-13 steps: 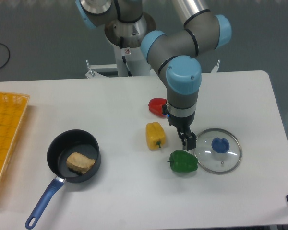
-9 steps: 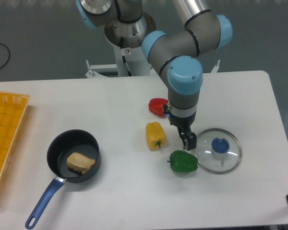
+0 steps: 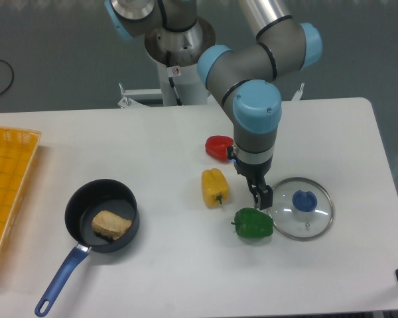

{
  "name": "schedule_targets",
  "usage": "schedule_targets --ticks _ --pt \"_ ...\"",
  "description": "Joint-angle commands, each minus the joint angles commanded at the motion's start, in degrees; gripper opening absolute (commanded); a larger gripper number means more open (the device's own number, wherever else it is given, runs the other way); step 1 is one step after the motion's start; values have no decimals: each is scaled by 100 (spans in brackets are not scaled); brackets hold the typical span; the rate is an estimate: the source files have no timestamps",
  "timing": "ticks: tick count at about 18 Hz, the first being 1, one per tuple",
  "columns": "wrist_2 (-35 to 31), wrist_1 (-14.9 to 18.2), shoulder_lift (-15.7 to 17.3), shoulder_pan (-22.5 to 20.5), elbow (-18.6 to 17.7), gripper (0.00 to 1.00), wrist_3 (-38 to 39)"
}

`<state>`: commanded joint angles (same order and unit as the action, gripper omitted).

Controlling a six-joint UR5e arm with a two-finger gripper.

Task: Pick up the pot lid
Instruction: 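Move the gripper over the glass lid toward its blue knob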

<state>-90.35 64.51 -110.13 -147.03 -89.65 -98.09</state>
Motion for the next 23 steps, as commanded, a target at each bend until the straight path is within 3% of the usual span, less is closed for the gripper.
schedule_targets --ticks 8,23 --pt "97 -79 -123 -448 26 100 -61" --pt "97 -193 -1204 -958 589 100 -756"
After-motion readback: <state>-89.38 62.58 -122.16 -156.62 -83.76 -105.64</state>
